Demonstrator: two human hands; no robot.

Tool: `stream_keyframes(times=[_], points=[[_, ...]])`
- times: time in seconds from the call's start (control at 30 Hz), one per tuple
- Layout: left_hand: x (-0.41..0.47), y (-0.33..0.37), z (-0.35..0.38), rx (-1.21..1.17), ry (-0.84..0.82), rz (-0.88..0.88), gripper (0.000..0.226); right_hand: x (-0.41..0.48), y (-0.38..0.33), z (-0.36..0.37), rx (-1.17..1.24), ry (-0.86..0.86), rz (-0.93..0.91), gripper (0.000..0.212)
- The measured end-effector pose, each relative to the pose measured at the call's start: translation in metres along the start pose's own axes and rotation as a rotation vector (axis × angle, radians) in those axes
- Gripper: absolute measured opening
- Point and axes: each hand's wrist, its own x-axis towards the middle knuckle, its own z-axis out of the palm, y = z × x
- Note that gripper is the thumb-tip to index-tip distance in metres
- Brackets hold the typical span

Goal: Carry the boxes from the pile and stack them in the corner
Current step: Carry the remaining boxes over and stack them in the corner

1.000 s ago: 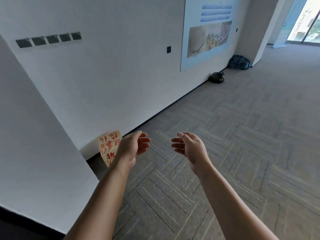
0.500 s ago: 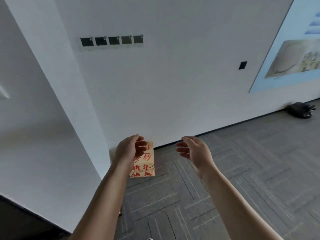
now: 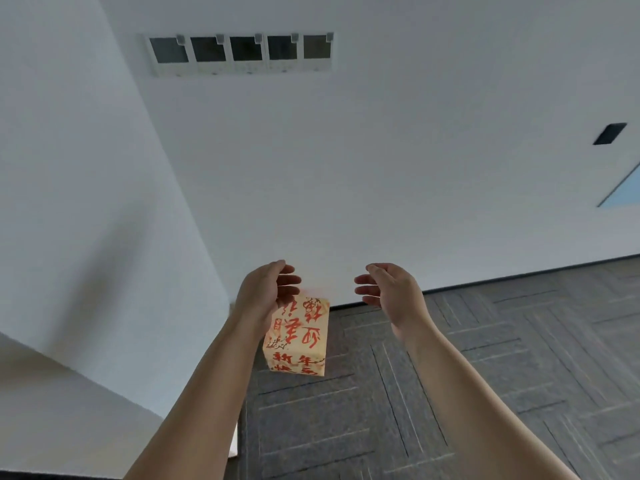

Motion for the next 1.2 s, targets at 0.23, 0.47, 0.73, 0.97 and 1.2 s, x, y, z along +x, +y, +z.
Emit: stream_keyframes(times=[0.23, 0.47, 0.73, 0.97, 1.2], points=[[0.099, -0.008, 0.042, -0.053, 0.144, -0.073, 0.031, 0.134, 0.02, 0.001, -0.025, -0.141, 0.052, 0.018], [0.181, -0.047, 0.072, -0.152, 0.269, -0.17, 0.027, 0.255, 0.072, 0.017, -0.127, -0.301, 0.161, 0.017], [0.281, -0.19, 0.066, -0.032, 0.309, -0.325, 0.021, 0.341, 0.232, 0.063, -0.239, -0.312, 0.359, 0.019], [0.386, -0.367, 0.042, 0.1, 0.251, -0.35, 0.024, 0.418, 0.4, 0.12, -0.362, -0.263, 0.415, 0.018], [0.481, -0.494, 0.007, 0.279, 0.267, -0.312, 0.028, 0.481, 0.554, 0.17, -0.488, -0.189, 0.451, 0.018]])
